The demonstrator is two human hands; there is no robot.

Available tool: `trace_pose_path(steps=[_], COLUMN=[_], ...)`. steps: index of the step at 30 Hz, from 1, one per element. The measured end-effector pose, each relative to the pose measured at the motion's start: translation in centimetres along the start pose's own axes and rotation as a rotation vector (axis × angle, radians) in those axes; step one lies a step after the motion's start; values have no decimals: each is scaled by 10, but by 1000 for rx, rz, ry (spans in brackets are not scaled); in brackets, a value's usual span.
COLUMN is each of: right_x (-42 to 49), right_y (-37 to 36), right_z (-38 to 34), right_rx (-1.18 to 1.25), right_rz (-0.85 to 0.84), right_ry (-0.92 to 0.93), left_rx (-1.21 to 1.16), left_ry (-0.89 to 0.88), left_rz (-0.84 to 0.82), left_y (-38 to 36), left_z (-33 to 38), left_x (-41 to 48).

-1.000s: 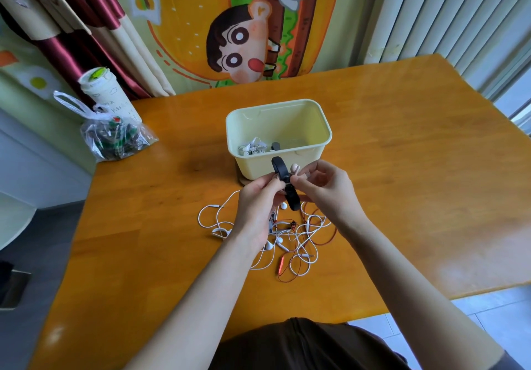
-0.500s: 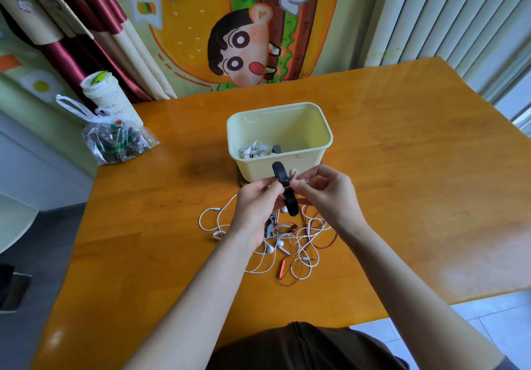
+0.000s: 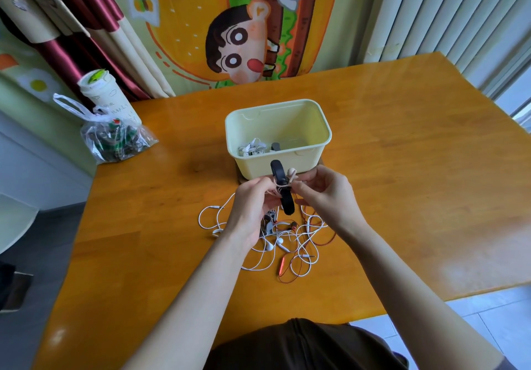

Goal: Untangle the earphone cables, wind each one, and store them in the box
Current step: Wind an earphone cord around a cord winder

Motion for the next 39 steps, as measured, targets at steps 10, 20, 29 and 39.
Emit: trace_pose_path(steps=[10,20,29,39], right_x=[-3,-1,-9,-6], right_y=[-3,2,0,-1], right_z=[0,-13,-26,-27], right_rx=[188,-153,-286,-301], right_rz=[-44,101,126,67], right_ry=[-1,105,231,137], left_rx=[61,-50,-51,20], left_ry=[-42,-69,-70,-23], left_rz=[-34,-3,-32,-35], left_y=[-5,-3,-5,-1], left_z=[6,-2,0,1], left_x=[-3,-2,-1,0])
Point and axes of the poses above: each hand's wrist, its own x-axis towards the middle knuckle, its own y-axis out of the back of the hand, z = x × y, the point moved 9 cm from there along x, towards the middle knuckle, and after that the axes turned 13 degrees about -z, right-handed, at the moved point
